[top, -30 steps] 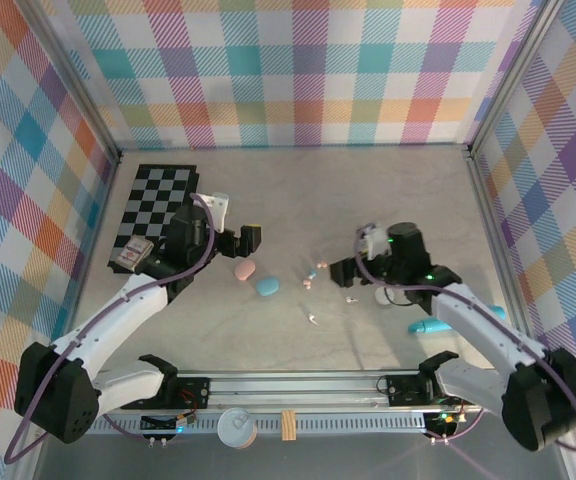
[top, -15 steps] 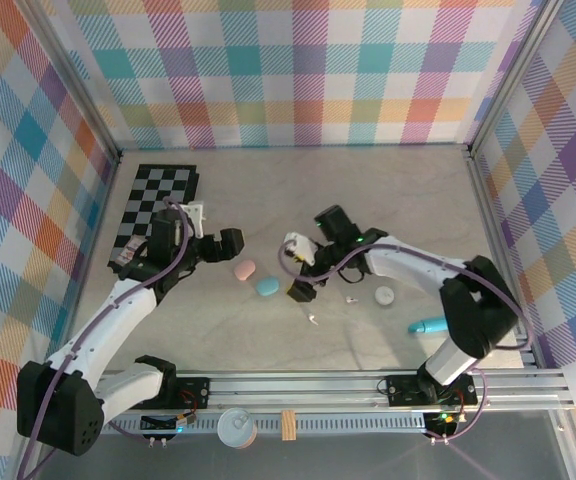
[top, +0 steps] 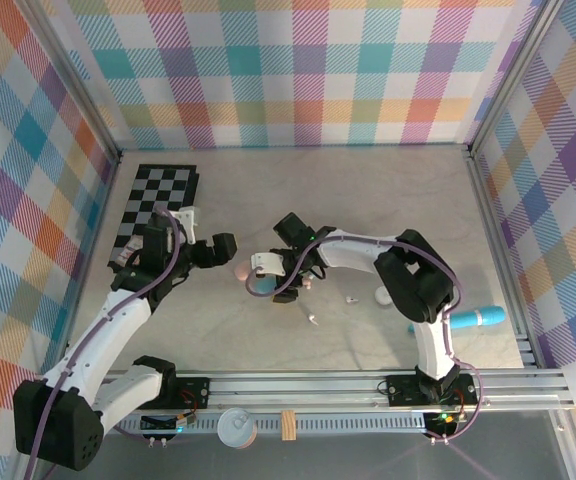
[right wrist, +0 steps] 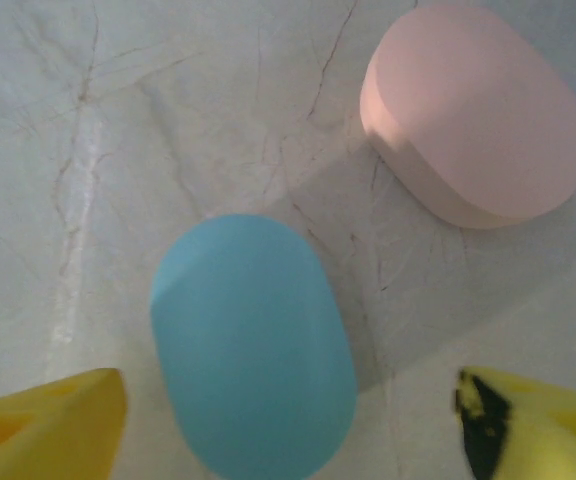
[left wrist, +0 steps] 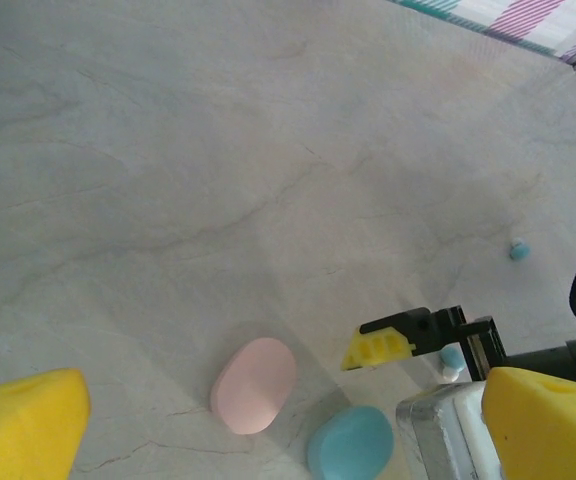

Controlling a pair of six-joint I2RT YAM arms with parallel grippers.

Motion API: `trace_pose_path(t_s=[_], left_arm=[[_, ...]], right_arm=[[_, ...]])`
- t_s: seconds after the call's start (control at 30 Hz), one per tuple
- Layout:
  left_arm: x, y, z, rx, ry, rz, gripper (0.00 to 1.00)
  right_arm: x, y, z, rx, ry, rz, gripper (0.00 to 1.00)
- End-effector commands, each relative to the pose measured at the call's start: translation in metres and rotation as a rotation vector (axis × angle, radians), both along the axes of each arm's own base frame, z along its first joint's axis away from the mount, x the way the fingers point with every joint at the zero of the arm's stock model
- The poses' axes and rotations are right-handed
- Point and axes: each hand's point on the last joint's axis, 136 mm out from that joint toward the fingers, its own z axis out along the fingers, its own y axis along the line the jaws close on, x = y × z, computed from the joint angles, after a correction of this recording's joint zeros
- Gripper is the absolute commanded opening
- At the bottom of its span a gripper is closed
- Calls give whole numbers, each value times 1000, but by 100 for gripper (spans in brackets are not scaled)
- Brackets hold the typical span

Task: Insert wireless bluetooth earbuds into charging case

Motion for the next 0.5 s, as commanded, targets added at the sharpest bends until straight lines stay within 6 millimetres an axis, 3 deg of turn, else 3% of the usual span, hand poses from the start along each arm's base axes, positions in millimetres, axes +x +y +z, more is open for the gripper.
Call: trace_pose_path(t_s=[0.0, 0.3, 0.47], left_arm=[[-6, 6, -7, 19, 22, 8, 100], [-5, 6, -9, 19, 23, 4, 100], [-6, 5, -9, 19, 26, -1, 100]], right_arm=[[-3, 5, 0, -8, -11, 61, 75], [-8, 2, -4, -25, 13, 72, 52], [-9, 3, -3, -18, 19, 61, 45]])
